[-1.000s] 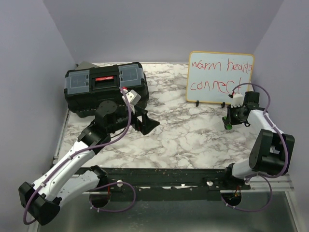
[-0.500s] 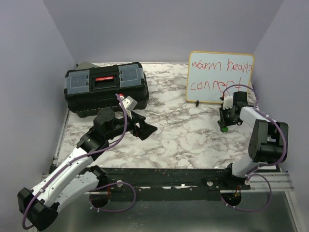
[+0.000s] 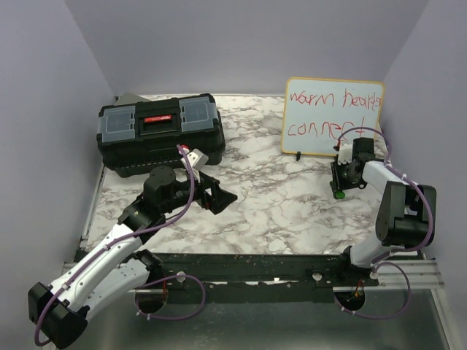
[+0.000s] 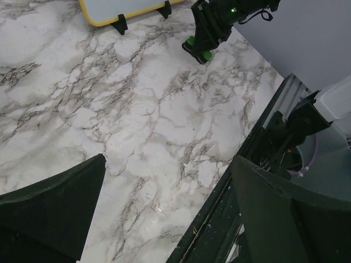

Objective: Erase the whiteboard
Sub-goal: Pick up the whiteboard eraser from the center of the board.

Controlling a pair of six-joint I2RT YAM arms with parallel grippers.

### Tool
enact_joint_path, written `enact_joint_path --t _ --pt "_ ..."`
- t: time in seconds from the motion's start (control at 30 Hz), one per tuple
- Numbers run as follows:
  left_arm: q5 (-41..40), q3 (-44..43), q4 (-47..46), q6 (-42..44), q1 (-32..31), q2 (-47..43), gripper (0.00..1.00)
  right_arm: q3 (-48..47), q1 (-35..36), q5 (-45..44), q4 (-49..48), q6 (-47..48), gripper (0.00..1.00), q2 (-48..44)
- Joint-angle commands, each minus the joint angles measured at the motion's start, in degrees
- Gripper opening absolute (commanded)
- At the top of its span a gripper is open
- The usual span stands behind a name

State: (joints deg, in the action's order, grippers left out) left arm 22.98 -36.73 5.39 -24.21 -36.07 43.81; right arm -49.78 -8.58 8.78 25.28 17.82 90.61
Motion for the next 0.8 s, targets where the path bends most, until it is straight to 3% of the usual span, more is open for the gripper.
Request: enact_joint_path --t 0.0,0.13,0.37,0.5,0.67,0.77 --pt "-0.4 0.9 -2.2 -0.2 -0.2 -0.3 0.96 0.5 0.1 -1.3 0.0 -0.9 0.37 -1.6" --pt "-0.2 1.4 -3.1 -0.9 -0.2 -0.1 0.96 0.3 0.1 -0.9 0.1 -0.9 0.35 -1.3" --pt "1.9 1.3 -9.8 -3.4 -0.2 4.2 0.97 -0.1 0.1 0.8 1.1 -0.7 0.15 -1.9" --pt "5.3 -3.8 -16.7 -5.4 0.0 14.4 0.97 0.3 0.1 4.9 2.1 0.2 0.06 -5.7" --pt "11.1 -9.0 -35.6 -9.4 1.5 29.4 0.98 1.4 -0.4 10.5 2.9 1.4 0.02 -12.3" --pt "11.6 -17.7 -34.4 -7.9 1.8 38.9 0.98 1.6 -1.0 14.1 2.9 1.2 0.01 -15.4"
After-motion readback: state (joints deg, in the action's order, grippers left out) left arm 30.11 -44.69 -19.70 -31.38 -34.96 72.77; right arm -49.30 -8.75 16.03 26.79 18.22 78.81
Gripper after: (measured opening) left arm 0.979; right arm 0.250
